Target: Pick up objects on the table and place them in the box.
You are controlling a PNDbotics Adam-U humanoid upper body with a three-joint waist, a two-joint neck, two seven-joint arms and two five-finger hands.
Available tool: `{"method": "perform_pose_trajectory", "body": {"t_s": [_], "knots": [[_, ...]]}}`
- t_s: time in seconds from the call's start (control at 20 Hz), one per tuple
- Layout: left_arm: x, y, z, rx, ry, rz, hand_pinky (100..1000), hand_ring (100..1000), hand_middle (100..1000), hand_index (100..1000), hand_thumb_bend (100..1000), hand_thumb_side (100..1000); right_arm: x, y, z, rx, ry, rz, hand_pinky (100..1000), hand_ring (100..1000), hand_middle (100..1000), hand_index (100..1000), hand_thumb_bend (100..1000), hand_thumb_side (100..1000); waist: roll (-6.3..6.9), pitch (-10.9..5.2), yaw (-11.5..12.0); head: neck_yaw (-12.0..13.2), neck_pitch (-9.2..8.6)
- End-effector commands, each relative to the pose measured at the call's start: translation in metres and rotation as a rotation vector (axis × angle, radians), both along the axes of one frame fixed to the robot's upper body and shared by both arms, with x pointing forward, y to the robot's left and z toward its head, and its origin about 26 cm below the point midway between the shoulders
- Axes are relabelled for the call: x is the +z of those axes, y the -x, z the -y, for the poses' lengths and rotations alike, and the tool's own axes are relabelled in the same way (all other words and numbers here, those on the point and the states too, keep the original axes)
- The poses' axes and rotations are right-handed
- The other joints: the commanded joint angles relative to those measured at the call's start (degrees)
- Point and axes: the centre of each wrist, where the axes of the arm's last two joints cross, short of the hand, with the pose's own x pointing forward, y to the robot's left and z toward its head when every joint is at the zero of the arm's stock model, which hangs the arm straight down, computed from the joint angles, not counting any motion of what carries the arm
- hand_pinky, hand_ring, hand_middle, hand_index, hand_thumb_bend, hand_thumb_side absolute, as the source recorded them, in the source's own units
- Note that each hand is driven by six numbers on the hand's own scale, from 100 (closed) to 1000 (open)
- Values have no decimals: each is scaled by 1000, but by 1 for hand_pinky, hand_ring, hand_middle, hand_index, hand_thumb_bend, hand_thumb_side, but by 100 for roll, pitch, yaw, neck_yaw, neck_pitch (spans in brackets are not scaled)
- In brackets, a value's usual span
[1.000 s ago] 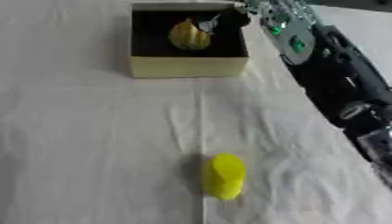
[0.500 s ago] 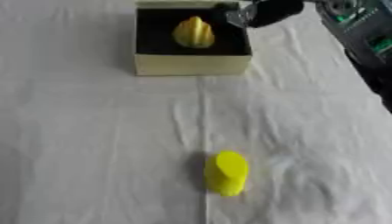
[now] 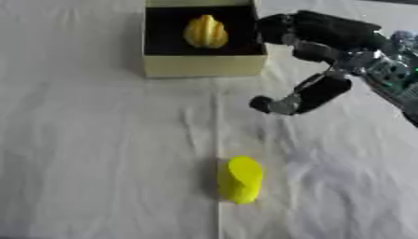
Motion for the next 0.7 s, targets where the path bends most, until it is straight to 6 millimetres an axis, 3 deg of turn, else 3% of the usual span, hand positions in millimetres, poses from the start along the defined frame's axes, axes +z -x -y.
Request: {"method": "perform_pose_trajectory", "body": {"t_s": [0.05,0.2,0.7], "knots": [[7,3,-4,13,-20,24,840,879,765,842,106,756,9,20,7,64,67,22,862,789,811,897,316,434,42,-172,-12,20,52],[6,3,-2,3,-21,18,841,880,766,842,103,760,-2,31,9,99,128,-4,865,794,817,899,321,436,48,-189,5,-20,88],[0,4,0,-17,-25,-15,841,882,766,841,102,765,-28,34,0,173,236,-134,877,798,820,894,325,423,63,-299,6,-29,284]]}}
